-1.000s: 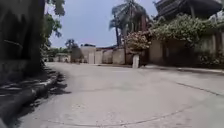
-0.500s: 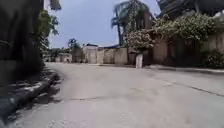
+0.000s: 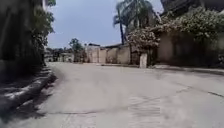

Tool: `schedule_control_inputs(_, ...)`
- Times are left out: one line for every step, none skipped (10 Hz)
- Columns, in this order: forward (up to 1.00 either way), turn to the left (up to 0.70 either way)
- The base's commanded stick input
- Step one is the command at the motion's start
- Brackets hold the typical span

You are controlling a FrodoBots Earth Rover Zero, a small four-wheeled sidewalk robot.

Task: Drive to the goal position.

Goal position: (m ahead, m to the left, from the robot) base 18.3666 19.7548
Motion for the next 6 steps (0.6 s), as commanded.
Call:
schedule_control_inputs(1.0,0.0)
schedule_control_inputs(1.0,0.0)
schedule_control_inputs(1.0,0.0)
schedule_control_inputs(1.0,0.0)
schedule_control_inputs(1.0,0.0)
schedule_control_inputs(1.0,0.0)
